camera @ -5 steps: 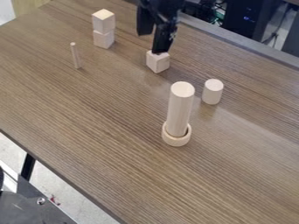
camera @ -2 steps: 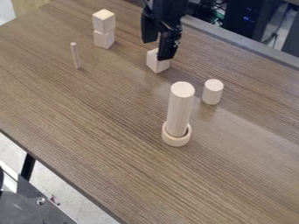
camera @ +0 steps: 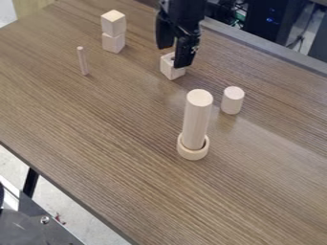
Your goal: Move the block with a punch hole from the middle of the table to the top of the block tower
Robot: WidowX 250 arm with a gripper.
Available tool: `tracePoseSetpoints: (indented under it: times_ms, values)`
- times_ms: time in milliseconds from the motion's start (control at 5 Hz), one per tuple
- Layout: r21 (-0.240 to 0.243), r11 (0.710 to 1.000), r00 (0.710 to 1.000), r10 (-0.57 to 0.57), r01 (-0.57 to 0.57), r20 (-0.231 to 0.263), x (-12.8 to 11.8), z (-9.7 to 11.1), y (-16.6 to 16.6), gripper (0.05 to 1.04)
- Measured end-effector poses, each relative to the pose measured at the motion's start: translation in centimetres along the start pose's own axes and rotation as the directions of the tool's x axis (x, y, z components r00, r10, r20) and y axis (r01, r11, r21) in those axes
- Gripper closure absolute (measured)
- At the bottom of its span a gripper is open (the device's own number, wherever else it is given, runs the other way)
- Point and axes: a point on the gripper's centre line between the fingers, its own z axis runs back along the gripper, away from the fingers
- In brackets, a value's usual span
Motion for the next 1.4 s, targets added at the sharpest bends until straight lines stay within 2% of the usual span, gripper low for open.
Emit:
tracePoseSetpoints:
  times_ms: [600,800,1000,1200,1400]
  values:
    - [-0.015,1.0,1.0,0.016,-0.016,-0.02,0.6,-1.0,0.6,0.084]
    - [-0.041,0.999,0.999,0.024,-0.025,-0.04,0.4,-2.2,0.4,0.115]
    - [-0.05,0.998,0.998,0.045,-0.047,-0.037,0.3,-2.4,0.7,0.413]
    - [-0.059,0.997,0.998,0.051,-0.053,-0.04,0.2,-2.6,0.7,0.502]
    - [-0.077,0.996,0.998,0.053,-0.055,-0.035,0.2,-2.6,0.6,0.502]
